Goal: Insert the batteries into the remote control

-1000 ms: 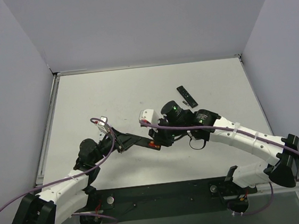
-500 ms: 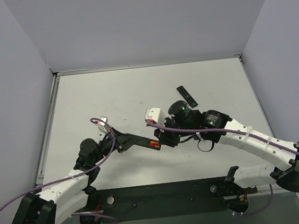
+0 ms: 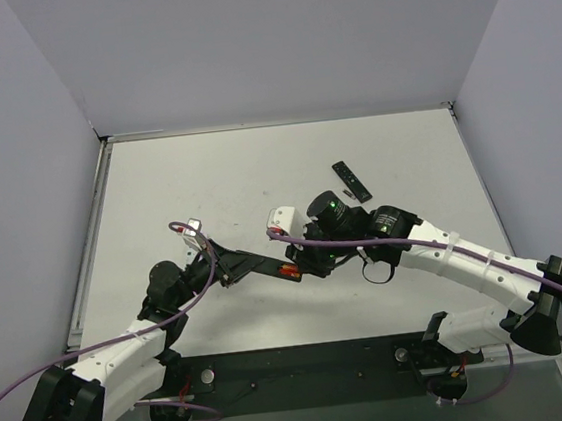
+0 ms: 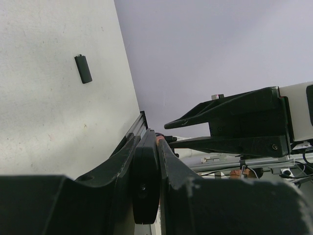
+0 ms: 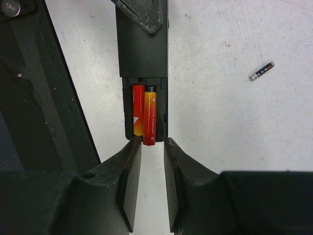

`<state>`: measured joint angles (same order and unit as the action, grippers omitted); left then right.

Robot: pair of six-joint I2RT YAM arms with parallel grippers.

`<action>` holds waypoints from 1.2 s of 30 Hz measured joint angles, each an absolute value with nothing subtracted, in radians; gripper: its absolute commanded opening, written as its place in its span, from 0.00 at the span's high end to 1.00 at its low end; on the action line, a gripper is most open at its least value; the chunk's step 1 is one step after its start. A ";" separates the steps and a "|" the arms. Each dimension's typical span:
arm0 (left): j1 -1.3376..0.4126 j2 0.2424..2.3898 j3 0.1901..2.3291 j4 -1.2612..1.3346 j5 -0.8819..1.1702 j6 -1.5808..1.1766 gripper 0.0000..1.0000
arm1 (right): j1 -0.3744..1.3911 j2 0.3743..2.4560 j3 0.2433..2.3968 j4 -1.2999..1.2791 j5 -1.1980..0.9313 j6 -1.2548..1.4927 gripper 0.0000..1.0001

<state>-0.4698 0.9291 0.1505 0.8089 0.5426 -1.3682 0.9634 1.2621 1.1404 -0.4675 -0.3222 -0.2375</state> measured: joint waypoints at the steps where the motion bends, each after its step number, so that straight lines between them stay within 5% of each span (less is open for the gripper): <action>1: -0.470 0.929 0.150 0.808 0.543 -1.368 1.00 | 0.963 1.262 1.140 -0.468 -0.322 -0.237 0.78; 13: -0.470 0.929 0.150 0.804 0.543 -1.373 1.00 | 0.963 1.277 1.140 -0.469 -0.323 -0.238 0.80; 29: -0.470 0.929 0.155 0.804 0.540 -1.376 1.00 | 0.963 1.290 1.140 -0.472 -0.323 -0.241 1.00; 36: -0.470 0.926 0.155 0.802 0.540 -1.375 1.00 | 0.963 1.291 1.140 -0.472 -0.330 -0.241 1.00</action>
<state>-0.4698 0.9257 0.1551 0.8024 0.5396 -1.3754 0.9634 1.2915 1.1404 -0.4717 -0.3302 -0.2409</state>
